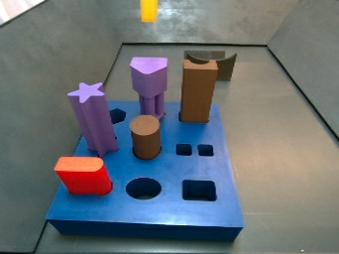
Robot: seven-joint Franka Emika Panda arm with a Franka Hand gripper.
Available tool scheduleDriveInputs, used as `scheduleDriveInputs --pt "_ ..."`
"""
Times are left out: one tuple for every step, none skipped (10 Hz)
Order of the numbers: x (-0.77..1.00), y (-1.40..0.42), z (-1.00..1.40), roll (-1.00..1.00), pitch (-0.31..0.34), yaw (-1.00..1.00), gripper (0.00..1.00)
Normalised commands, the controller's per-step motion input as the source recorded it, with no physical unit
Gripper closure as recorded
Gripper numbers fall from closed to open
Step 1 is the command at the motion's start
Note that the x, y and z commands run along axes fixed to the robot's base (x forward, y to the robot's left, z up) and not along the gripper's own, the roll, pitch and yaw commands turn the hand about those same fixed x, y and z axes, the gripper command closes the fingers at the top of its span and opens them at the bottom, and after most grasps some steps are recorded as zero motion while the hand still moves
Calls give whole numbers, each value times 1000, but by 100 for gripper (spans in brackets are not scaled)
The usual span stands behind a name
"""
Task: Pick up the double-square object. Move up. Move to above the board. Insert the double-square object.
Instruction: Move to above the board, then insert the double-square object.
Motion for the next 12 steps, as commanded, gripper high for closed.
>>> scheduleDriveInputs --pt "324 -1000 199 4 130 5 100" --pt "342 -1000 202 1 139 6 100" --pt "269 -687 143 -1 141 8 100" --pt "189 -442 101 4 128 9 100" --pt "107 -199 59 11 98 6 100" --pt "0 0 -6 0 10 0 100" --pt "-17 0 0 0 14 0 100" --pt "-66 0 0 0 0 0 100" --pt "-589 0 0 0 26 -43 100" --pt "-251 -40 -31 -11 106 -126 100" --pt "9 0 0 0 16 0 100" --pt "0 -11 0 13 0 0 100"
